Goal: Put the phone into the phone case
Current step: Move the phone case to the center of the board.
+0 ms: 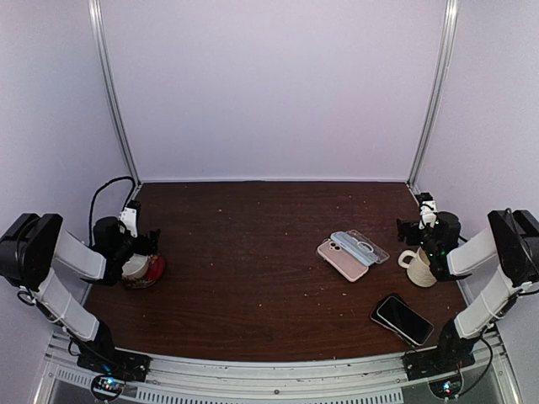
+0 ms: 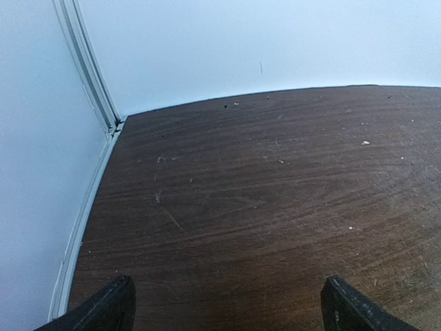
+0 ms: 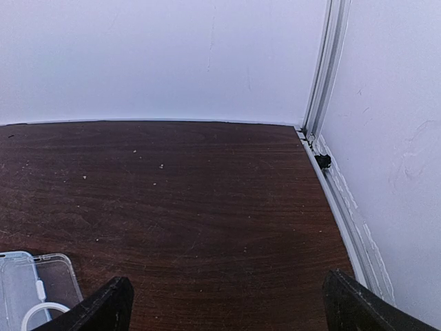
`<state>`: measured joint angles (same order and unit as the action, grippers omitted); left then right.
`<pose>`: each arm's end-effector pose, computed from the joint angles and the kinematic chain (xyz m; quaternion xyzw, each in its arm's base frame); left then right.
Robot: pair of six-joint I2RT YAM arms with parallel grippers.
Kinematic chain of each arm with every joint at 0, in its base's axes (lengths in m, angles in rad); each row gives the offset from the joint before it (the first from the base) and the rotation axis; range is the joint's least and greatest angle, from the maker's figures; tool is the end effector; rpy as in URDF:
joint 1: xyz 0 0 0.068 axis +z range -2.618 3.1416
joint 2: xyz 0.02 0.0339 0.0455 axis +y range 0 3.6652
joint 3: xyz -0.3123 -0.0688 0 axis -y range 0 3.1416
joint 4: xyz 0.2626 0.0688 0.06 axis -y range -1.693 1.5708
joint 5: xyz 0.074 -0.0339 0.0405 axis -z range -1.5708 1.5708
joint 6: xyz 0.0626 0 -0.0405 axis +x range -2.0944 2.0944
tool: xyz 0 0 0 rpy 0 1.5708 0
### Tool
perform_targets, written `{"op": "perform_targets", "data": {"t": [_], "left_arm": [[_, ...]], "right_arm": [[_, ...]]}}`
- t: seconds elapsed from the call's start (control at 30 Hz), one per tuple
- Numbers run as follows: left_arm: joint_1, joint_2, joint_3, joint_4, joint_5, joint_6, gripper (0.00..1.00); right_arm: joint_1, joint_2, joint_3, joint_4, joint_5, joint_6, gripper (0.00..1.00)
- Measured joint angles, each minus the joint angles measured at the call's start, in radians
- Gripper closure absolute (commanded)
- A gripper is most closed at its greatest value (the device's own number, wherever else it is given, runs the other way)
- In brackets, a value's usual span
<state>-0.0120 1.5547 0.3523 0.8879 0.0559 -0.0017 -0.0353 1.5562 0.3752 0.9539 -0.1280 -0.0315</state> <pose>0.2953 -0.0070 0.1602 0.0206 0.8087 -0.0266 0.5872 0.3034 -0.0027 0.1750 -0.0383 0.7811 0.0293 0.6225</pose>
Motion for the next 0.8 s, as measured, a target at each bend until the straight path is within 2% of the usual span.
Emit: {"op": "perform_targets", "data": {"t": [0.07,0.23,0.43,0.57,0.63,0.7,0.8], "left_arm": [[0.000,-0.003,0.008,-0.022,-0.002,-0.001,0.02],[0.000,-0.057,0.144,-0.282,-0.051,-0.013,0.03],[-0.008,-0.174,0.181,-0.396,-0.055,-0.013,0.02],[-0.010,-0.290,0.188,-0.438,-0.026,-0.013,0.03],[-0.010,-0.332,0.217,-0.489,0.014,-0.018,0.02],[-0.010,-0.365,0.258,-0.537,0.062,-0.030,0.02],[-0.023,-0.407,0.330,-0.628,0.133,-0.054,0.07]], "right_arm": [[0.000,0.000,0.000,0.000,0.000,0.000,0.01],[0.000,0.000,0.000,0.000,0.000,0.000,0.01],[0.000,-0.068,-0.010,-0.043,0.013,0.004,0.01],[0.000,-0.277,-0.005,-0.164,0.015,0.005,0.00],[0.000,-0.372,0.041,-0.278,-0.001,0.008,0.02],[0.000,-0.441,0.135,-0.426,-0.028,0.012,0.08],[0.000,-0.469,0.324,-0.642,-0.109,0.031,0.23]]}}
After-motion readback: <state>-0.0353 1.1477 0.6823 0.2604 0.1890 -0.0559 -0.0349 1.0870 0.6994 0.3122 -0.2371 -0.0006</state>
